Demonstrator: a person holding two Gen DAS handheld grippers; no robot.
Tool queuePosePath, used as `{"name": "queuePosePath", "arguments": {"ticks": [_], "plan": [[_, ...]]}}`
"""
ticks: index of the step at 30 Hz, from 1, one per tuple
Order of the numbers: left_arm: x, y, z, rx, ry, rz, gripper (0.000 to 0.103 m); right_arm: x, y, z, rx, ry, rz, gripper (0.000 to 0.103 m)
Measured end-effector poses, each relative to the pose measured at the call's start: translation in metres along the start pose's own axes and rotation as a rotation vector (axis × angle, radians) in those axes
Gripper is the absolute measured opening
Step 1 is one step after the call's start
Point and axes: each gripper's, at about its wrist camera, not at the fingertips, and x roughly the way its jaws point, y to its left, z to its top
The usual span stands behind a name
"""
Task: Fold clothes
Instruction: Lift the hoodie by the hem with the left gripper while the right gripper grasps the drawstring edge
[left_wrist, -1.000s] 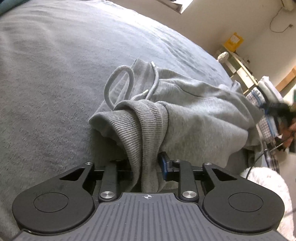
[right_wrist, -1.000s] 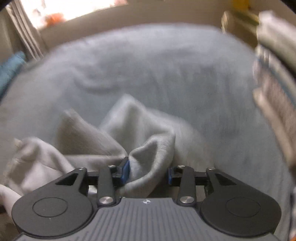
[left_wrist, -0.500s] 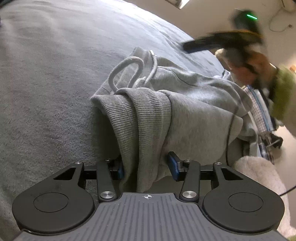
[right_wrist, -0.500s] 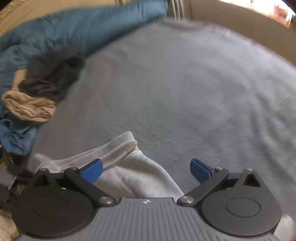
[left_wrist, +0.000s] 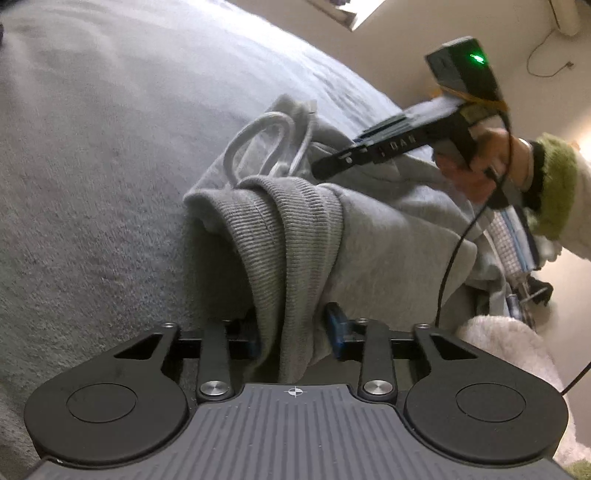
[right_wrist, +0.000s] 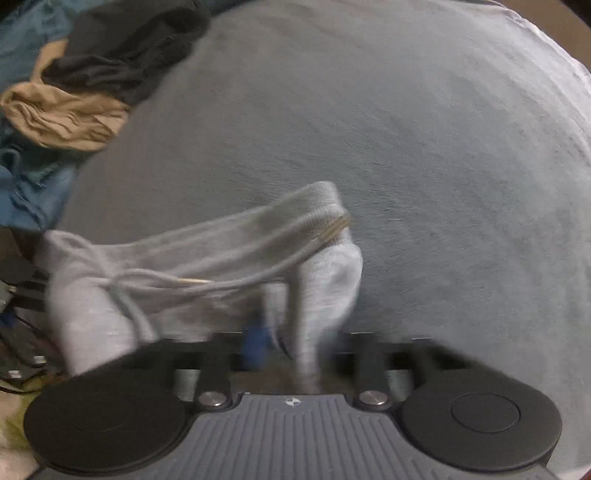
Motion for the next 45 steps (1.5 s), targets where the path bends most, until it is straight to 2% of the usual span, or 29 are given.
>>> {"name": "queuePosePath", "arguments": {"ticks": [4, 8, 12, 16, 18, 20, 24, 25, 26, 27, 28, 29, 30, 33, 36, 37, 39, 41, 45], "plan": [[-0.006, -0.003, 0.008, -0.011, -0.006, 0.012, 0.014, -0.036, 0.019, 0.003, -0.061, -0.118, -0.111, 0.014], [-0.009, 0.002, 0.033, -0.042, -0.013, 0.063, 0.012, -0.066, 0.014, 0.024, -0.112, -0.243, -0.301, 0.013], [-0.013, 0.014, 0.081, -0.073, -0.06, 0.184, 0.011, -0.091, -0.008, 0.056, -0.129, -0.374, -0.445, 0.013], [-0.023, 0.025, 0.131, 0.01, -0.135, 0.337, 0.011, -0.094, -0.024, 0.101, -0.139, -0.48, -0.487, 0.013], [-0.026, 0.035, 0.152, 0.045, -0.154, 0.404, 0.011, -0.083, -0.037, 0.126, -0.131, -0.505, -0.485, 0.013], [-0.025, 0.048, 0.166, 0.044, -0.152, 0.456, 0.011, -0.065, -0.054, 0.146, -0.105, -0.519, -0.448, 0.013], [-0.007, 0.077, 0.171, -0.038, -0.096, 0.498, 0.015, -0.024, -0.084, 0.178, -0.047, -0.507, -0.353, 0.014], [-0.002, 0.082, 0.17, -0.076, -0.083, 0.507, 0.017, -0.009, -0.087, 0.185, -0.036, -0.493, -0.338, 0.017], [0.002, 0.087, 0.167, -0.121, -0.08, 0.516, 0.024, 0.005, -0.092, 0.19, -0.021, -0.469, -0.319, 0.021], [0.001, 0.09, 0.163, -0.149, -0.095, 0.528, 0.031, 0.019, -0.097, 0.193, 0.0, -0.432, -0.301, 0.032], [-0.002, 0.092, 0.16, -0.167, -0.121, 0.54, 0.034, 0.032, -0.1, 0.196, 0.023, -0.401, -0.302, 0.044], [-0.005, 0.092, 0.157, -0.185, -0.141, 0.546, 0.039, 0.04, -0.105, 0.198, 0.049, -0.385, -0.314, 0.047], [-0.008, 0.091, 0.155, -0.193, -0.155, 0.552, 0.039, 0.047, -0.11, 0.2, 0.076, -0.371, -0.327, 0.048], [-0.017, 0.085, 0.15, -0.186, -0.194, 0.59, 0.04, 0.042, -0.127, 0.198, 0.184, -0.412, -0.302, 0.064], [-0.02, 0.07, 0.142, -0.114, -0.255, 0.694, 0.04, 0.017, -0.136, 0.191, 0.259, -0.505, -0.292, 0.066], [-0.02, 0.065, 0.141, -0.084, -0.269, 0.705, 0.04, 0.007, -0.139, 0.189, 0.287, -0.534, -0.282, 0.066], [-0.017, 0.059, 0.142, -0.03, -0.278, 0.676, 0.04, -0.003, -0.142, 0.191, 0.324, -0.547, -0.223, 0.066], [-0.003, 0.056, 0.147, -0.001, -0.258, 0.655, 0.04, -0.003, -0.139, 0.199, 0.338, -0.499, -0.153, 0.066], [0.017, 0.059, 0.154, 0.004, -0.224, 0.705, 0.04, 0.024, -0.116, 0.23, 0.375, -0.301, 0.005, 0.07]]}}
